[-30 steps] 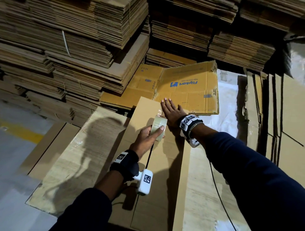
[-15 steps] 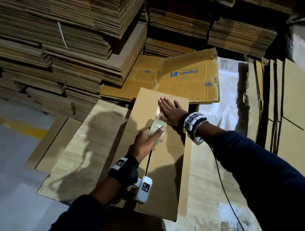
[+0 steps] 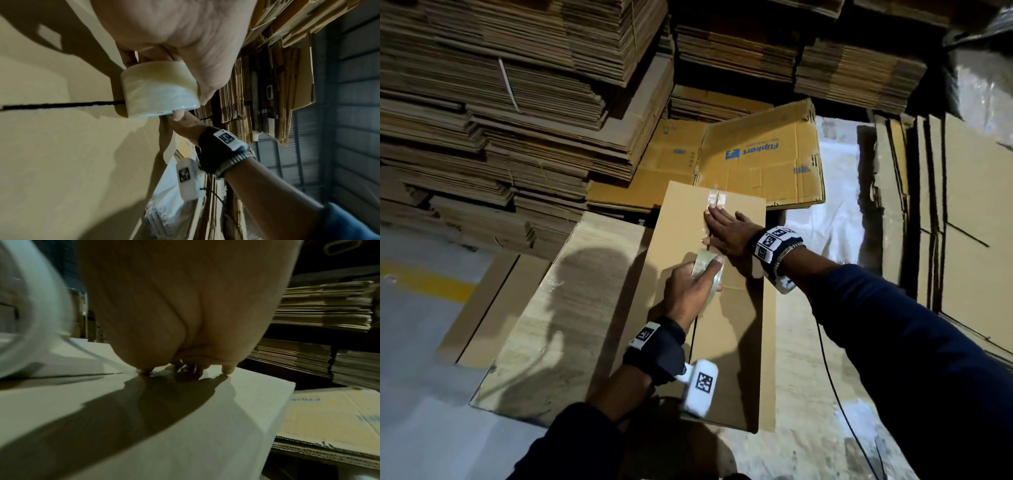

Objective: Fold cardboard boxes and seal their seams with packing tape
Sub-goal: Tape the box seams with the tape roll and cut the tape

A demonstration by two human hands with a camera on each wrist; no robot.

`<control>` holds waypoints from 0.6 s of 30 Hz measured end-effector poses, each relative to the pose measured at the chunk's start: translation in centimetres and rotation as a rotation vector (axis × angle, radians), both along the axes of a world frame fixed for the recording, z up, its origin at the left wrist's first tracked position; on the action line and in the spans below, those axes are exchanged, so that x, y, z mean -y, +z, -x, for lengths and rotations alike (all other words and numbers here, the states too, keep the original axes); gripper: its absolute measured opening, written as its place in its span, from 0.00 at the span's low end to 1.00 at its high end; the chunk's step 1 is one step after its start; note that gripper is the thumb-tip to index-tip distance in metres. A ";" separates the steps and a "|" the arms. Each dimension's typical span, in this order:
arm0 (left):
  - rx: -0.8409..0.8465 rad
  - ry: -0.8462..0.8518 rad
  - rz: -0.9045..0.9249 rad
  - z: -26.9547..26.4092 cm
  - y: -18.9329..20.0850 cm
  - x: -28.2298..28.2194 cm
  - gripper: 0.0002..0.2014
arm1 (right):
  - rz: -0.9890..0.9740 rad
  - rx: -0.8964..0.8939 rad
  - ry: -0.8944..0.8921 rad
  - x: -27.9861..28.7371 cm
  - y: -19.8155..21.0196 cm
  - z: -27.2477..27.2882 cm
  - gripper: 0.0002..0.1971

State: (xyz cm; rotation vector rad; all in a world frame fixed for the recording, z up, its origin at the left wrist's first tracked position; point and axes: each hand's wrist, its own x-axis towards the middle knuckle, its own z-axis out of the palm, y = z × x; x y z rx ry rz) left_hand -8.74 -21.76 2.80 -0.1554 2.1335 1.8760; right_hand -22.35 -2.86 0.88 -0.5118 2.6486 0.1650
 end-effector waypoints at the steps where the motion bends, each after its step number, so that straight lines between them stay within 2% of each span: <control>1: -0.011 -0.021 0.015 0.2 0.4 0.0 0.22 | -0.015 -0.006 0.035 0.2 0.0 -0.7 0.39; 6: -0.010 -0.007 0.024 -0.3 0.2 0.0 0.27 | -0.060 -0.066 0.134 -0.2 -1.9 -4.8 0.43; 10: -0.004 -0.024 0.055 -3.0 -0.3 0.5 0.21 | -0.066 0.019 0.076 0.6 -0.8 -5.6 0.41; 13: 0.021 -0.051 0.066 -5.8 -0.6 2.2 0.20 | -0.025 0.054 0.024 1.1 0.2 -5.2 0.33; 18: 0.032 -0.113 -0.075 -7.0 -0.9 4.3 0.24 | -0.026 0.003 -0.030 2.6 0.7 -6.5 0.37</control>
